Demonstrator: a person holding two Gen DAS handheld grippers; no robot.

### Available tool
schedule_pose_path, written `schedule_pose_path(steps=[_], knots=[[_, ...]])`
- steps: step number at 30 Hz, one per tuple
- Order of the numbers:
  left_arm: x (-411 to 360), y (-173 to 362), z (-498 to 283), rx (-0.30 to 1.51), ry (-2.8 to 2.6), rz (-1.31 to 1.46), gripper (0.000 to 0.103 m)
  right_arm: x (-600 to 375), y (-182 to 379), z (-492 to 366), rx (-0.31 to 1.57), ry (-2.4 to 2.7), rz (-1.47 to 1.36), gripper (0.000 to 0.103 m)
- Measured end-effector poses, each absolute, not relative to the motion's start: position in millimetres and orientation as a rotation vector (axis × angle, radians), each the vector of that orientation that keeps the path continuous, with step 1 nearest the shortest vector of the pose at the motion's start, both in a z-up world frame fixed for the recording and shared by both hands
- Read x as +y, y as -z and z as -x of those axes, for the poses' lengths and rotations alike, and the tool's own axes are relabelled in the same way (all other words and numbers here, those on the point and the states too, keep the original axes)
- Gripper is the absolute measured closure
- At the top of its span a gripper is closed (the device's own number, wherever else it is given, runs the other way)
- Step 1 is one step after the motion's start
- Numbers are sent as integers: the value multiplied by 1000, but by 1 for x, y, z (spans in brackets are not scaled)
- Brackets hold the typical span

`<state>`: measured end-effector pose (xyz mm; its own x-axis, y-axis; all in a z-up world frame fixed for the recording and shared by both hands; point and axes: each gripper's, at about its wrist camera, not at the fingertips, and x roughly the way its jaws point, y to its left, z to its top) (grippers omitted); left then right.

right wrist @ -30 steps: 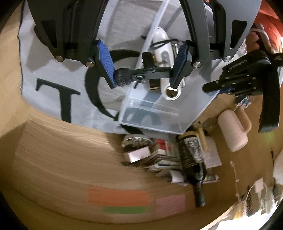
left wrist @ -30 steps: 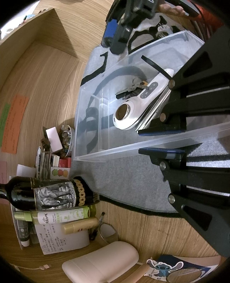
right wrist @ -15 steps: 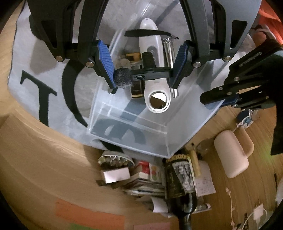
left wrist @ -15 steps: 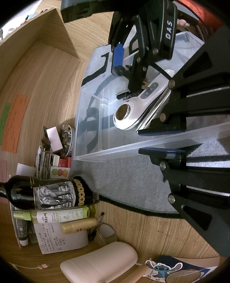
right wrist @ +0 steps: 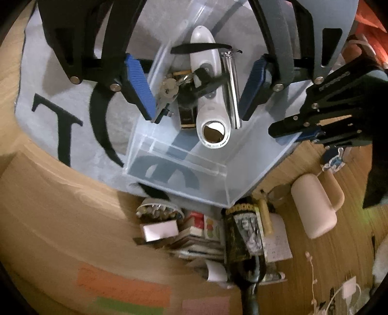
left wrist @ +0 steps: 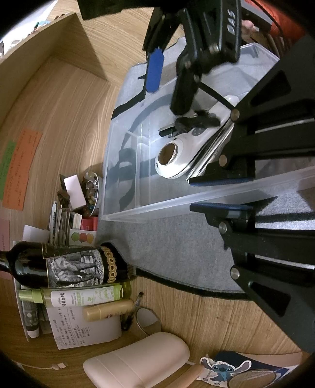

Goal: Organize rigid objects
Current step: 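Lower the black cylinder into the box and open the right gripper, then grasp the white three-pin plug with the right gripper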

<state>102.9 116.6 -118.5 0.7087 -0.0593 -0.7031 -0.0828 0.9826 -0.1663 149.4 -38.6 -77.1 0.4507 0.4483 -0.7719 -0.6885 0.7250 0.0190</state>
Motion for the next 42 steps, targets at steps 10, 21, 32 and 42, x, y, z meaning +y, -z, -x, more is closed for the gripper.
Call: schedule_pose_path(steps=[10,21,32,42], knots=[[116,118,-103,784,-13,189,90,-94,48,-142,755,-567,257,35],[115,118,-103,783,-5,178,90,-196,68,-128,837,-267,160,33],[116,118,-102,783,-5,172,90,-219,111,-96,1003,-229,127,33],[116,118,-102,782,-5,171,90,-236,138,-100,1075,-192,59,61]])
